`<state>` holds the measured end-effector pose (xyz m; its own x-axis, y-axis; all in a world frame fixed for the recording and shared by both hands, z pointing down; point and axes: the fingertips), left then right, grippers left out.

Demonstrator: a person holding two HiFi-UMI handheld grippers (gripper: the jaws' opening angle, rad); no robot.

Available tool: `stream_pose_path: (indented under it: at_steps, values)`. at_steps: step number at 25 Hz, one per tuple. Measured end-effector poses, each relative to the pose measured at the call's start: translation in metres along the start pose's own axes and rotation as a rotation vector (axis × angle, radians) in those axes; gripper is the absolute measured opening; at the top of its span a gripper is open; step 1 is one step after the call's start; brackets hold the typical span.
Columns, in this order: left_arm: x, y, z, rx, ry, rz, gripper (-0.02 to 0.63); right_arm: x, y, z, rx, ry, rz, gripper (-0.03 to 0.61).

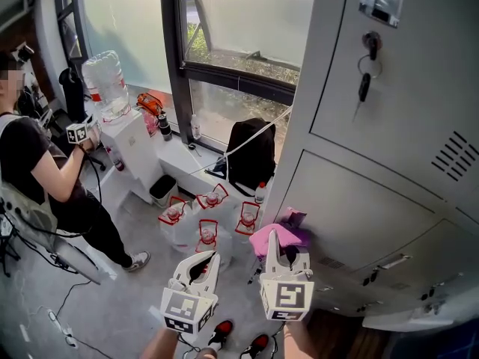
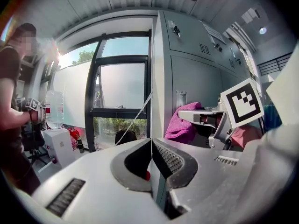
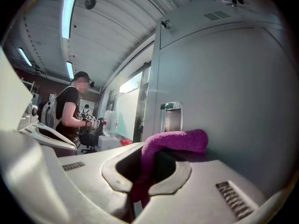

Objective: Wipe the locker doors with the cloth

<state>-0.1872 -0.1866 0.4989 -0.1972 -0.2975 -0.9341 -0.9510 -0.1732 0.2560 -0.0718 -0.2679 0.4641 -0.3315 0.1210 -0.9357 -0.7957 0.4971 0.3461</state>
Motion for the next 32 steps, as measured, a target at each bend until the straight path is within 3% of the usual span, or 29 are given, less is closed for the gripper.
stream_pose_path:
  at_steps: [16, 32]
  values:
    - [0.001, -0.014, -0.012, -0.025, 0.011, -0.015, 0.026, -0.005, -0.016, 0.009, -0.023, -0.009, -0.031, 0.031]
    - [-0.006, -0.068, -0.029, -0.108, 0.03, -0.045, 0.026, -0.031, -0.058, 0.049, -0.102, 0.055, -0.006, 0.031]
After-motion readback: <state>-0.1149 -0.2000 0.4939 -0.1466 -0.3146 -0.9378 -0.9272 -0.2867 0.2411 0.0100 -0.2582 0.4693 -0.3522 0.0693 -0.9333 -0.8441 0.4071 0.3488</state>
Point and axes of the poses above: the fingertips, and each gripper's own axes: z backward along the fingers, y to its left, x out of its top, and after that the axes turned 14 degrees about z, right-handed
